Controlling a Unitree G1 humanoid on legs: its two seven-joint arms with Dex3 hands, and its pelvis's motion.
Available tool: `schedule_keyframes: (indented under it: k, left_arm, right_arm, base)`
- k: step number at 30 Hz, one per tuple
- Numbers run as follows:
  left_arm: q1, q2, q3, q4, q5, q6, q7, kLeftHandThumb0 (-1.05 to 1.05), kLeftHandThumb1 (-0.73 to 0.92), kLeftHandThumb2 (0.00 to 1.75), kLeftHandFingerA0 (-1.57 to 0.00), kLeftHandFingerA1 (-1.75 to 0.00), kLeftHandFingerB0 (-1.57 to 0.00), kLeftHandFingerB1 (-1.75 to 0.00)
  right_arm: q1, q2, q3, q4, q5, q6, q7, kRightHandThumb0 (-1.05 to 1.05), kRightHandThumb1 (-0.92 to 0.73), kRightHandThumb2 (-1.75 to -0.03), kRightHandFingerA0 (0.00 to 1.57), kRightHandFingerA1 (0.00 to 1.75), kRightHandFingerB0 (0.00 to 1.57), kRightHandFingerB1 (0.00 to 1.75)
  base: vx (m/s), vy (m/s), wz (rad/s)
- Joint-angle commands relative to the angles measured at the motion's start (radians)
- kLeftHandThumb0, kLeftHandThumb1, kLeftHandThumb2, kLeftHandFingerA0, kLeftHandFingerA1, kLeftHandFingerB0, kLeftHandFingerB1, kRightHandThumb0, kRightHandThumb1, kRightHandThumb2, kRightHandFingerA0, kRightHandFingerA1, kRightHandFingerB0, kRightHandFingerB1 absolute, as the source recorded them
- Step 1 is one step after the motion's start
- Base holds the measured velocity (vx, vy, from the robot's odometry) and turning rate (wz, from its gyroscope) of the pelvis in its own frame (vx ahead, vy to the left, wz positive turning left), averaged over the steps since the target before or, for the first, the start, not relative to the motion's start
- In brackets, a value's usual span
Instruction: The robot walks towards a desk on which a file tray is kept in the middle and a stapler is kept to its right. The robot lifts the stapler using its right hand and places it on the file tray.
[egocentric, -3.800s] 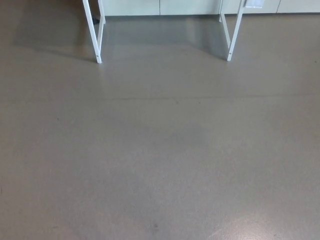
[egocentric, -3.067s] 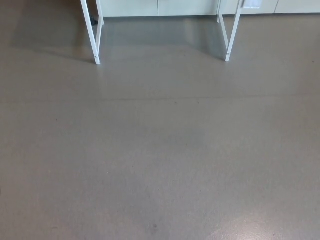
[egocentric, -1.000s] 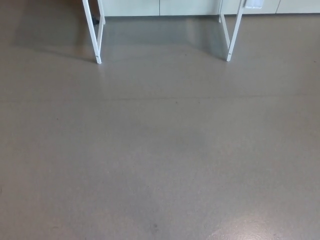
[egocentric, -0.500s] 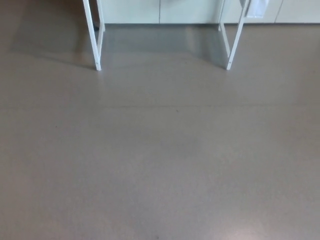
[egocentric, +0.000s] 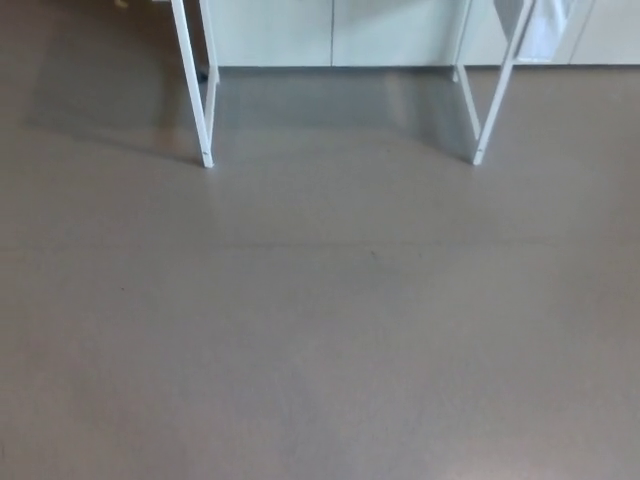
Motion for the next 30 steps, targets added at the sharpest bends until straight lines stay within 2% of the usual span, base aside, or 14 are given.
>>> schedule_keyframes:
  k: [1,4,5,7,8,9,11,12,16,17,21,25,26,30]
  left_arm:
    - [-0.009,0.003,-0.003,-0.002,0.007,-0.022,0.003,-0.68,0.67,0.93,-0.19,-0.53,-0.14,-0.46]
    - [-0.008,0.003,-0.007,0.001,0.011,-0.027,0.01,-0.68,0.67,0.93,-0.21,-0.54,-0.14,-0.46]
    - [-0.014,0.002,-0.006,0.001,0.009,-0.012,0.014,-0.67,0.67,0.93,-0.19,-0.53,-0.14,-0.46]
    - [-0.011,0.002,-0.005,0.003,0.008,-0.021,0.009,-0.67,0.67,0.93,-0.19,-0.53,-0.13,-0.45]
    - [-0.008,0.002,-0.004,0.005,0.007,-0.031,0.002,-0.68,0.67,0.93,-0.21,-0.53,-0.14,-0.45]
    - [-0.009,0.002,-0.003,0.005,0.006,-0.026,0.004,-0.67,0.66,0.94,-0.22,-0.53,-0.12,-0.45]
    - [-0.011,0.002,-0.004,0.006,0.007,-0.024,0.006,-0.68,0.66,0.94,-0.21,-0.53,-0.12,-0.45]
    - [-0.014,0.002,-0.008,0.009,0.011,-0.021,0.013,-0.68,0.66,0.96,-0.3,-0.58,-0.14,-0.47]
    - [-0.019,0.003,-0.01,0.015,0.012,-0.025,0.01,-0.67,0.66,0.95,-0.23,-0.55,-0.14,-0.46]
    - [-0.017,0.004,-0.007,0.017,0.008,-0.026,0.001,-0.68,0.66,0.95,-0.23,-0.55,-0.13,-0.46]
    - [-0.016,0.003,-0.006,0.01,0.007,-0.023,0.011,-0.68,0.66,0.94,-0.22,-0.54,-0.12,-0.45]
    - [-0.017,0.002,-0.009,0.017,0.012,-0.028,0.01,-0.68,0.67,0.95,-0.21,-0.54,-0.12,-0.45]
    - [-0.016,0.005,-0.015,0.014,0.017,-0.034,0.006,-0.68,0.68,0.95,-0.2,-0.53,-0.1,-0.44]
    - [-0.013,0.008,-0.019,0.013,0.018,-0.038,0.002,-0.69,0.67,0.95,-0.21,-0.54,-0.12,-0.45]
  right_arm:
    - [-0.006,-0.023,-0.012,-0.003,0.001,0.0,0.003,-0.51,-0.45,-0.77,0.26,0.51,0.0,0.16]
    - [-0.007,-0.024,-0.011,0.027,-0.003,-0.05,-0.003,-0.53,-0.45,-0.77,0.25,0.51,0.0,0.18]
    - [-0.008,-0.022,-0.018,0.02,0.007,-0.03,0.001,-0.48,-0.59,-0.57,0.26,0.39,0.0,0.22]
    - [-0.008,-0.023,-0.014,0.022,0.001,-0.037,-0.002,-0.48,-0.6,-0.58,0.27,0.39,0.0,0.22]
    - [-0.007,-0.028,-0.005,0.018,-0.013,-0.036,-0.009,-0.55,-0.46,-0.78,0.27,0.51,0.0,0.18]
    - [-0.004,-0.027,-0.005,0.009,-0.015,-0.028,-0.014,-0.48,-0.59,-0.65,0.32,0.45,0.05,0.15]
    - [-0.002,-0.02,-0.018,0.013,0.003,-0.041,-0.007,-0.46,-0.43,-0.76,0.24,0.52,0.0,0.18]
    - [0.0,-0.013,-0.031,0.011,0.023,-0.044,0.003,-0.5,-0.44,-0.77,0.3,0.54,0.0,0.18]
    - [0.001,-0.012,-0.034,0.003,0.019,-0.038,0.004,-0.5,-0.43,-0.77,0.23,0.51,0.0,0.18]
    - [-0.001,-0.001,-0.051,0.005,0.037,-0.036,0.007,-0.44,-0.57,-0.57,0.25,0.4,0.01,0.23]
    - [0.004,-0.025,-0.006,-0.04,-0.028,0.014,-0.013,-0.48,-0.6,-0.6,0.38,0.43,0.05,0.16]
    - [-0.011,-0.017,-0.028,-0.007,0.014,-0.001,0.019,-0.54,-0.46,-0.77,0.28,0.52,0.0,0.14]
    - [-0.009,-0.016,-0.03,-0.014,0.018,0.004,0.024,-0.46,-0.58,-0.59,0.27,0.41,0.01,0.17]
    - [-0.005,-0.013,-0.037,-0.01,0.023,-0.014,0.027,-0.46,-0.59,-0.57,0.17,0.37,0.0,0.21]
  base:
    - [0.46,-0.245,0.66]
    - [0.33,-0.187,0.16]
    - [0.29,-0.077,0.01]
    - [0.27,-0.044,-0.01]
    - [0.27,0.008,-0.11]
    - [0.26,0.027,-0.15]
    - [0.29,0.091,-0.2]
    - [0.3,0.116,-0.19]
    - [0.4,0.156,-0.17]
    - [0.34,0.153,-0.38]
    - [0.31,0.128,0.0]
    - [0.26,0.008,0.1]
    - [0.28,-0.045,0.05]
    - [0.33,-0.148,0.05]
